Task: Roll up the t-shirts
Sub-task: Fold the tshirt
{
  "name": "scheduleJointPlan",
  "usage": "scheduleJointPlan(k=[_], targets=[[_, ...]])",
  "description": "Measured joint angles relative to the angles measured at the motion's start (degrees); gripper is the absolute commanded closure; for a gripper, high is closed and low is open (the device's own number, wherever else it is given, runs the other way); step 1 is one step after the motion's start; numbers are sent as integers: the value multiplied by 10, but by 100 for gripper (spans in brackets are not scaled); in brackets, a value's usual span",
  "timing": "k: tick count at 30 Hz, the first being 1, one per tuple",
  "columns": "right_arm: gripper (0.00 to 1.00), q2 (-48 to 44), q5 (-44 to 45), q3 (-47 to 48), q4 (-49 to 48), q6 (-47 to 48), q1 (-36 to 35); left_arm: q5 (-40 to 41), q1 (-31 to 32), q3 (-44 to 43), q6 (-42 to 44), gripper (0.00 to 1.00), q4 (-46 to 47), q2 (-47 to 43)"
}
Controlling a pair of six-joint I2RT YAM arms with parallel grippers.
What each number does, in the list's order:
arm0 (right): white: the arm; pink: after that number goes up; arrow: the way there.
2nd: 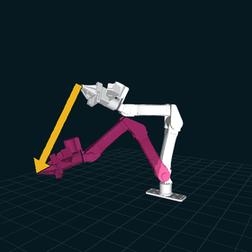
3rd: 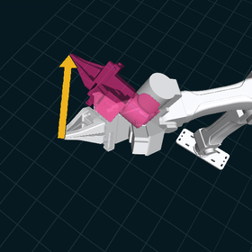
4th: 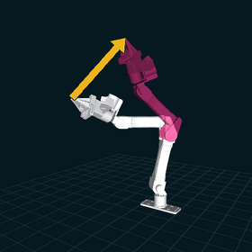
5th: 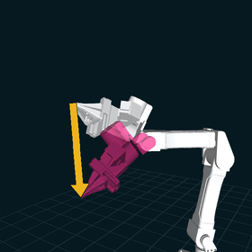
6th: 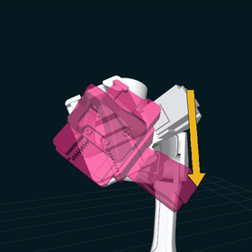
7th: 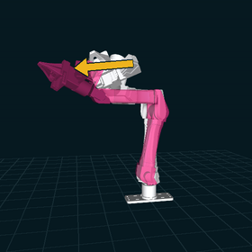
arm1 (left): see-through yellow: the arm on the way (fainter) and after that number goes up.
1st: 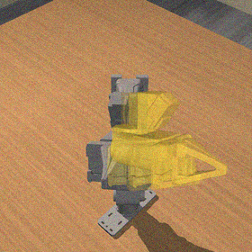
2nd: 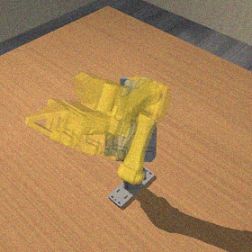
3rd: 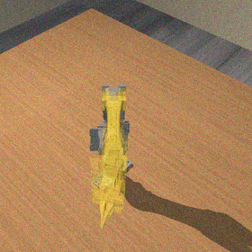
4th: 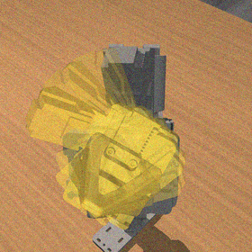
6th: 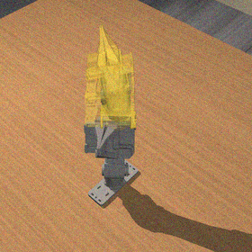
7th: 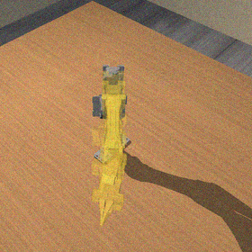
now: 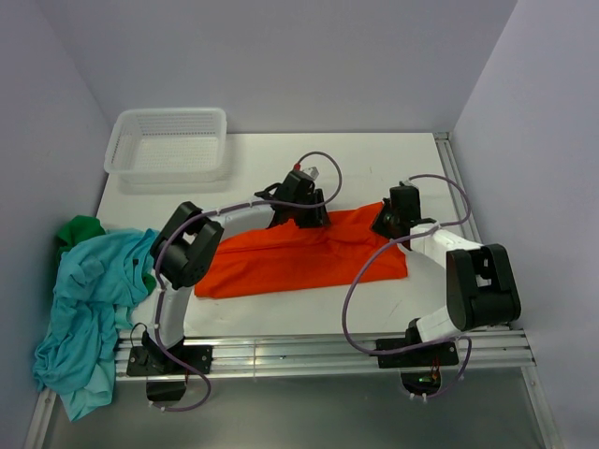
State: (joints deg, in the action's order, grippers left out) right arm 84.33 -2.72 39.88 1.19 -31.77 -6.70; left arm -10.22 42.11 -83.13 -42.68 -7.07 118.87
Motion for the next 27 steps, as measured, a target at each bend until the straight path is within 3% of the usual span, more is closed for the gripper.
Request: scheduleJointPlan(k=[3, 5, 11, 27], targets=[[100, -6, -2, -5, -7, 1, 0, -1, 2, 4, 0, 62, 0, 0], [100, -11, -3, -10, -10, 1, 0, -1, 4, 4, 0, 76, 0, 0], [100, -37, -4, -31, -12, 1, 0, -4, 9, 4, 5, 100, 5, 0], [100, -134, -2, -83, -2, -2, 0, 20, 42, 68, 31, 99, 40, -56]])
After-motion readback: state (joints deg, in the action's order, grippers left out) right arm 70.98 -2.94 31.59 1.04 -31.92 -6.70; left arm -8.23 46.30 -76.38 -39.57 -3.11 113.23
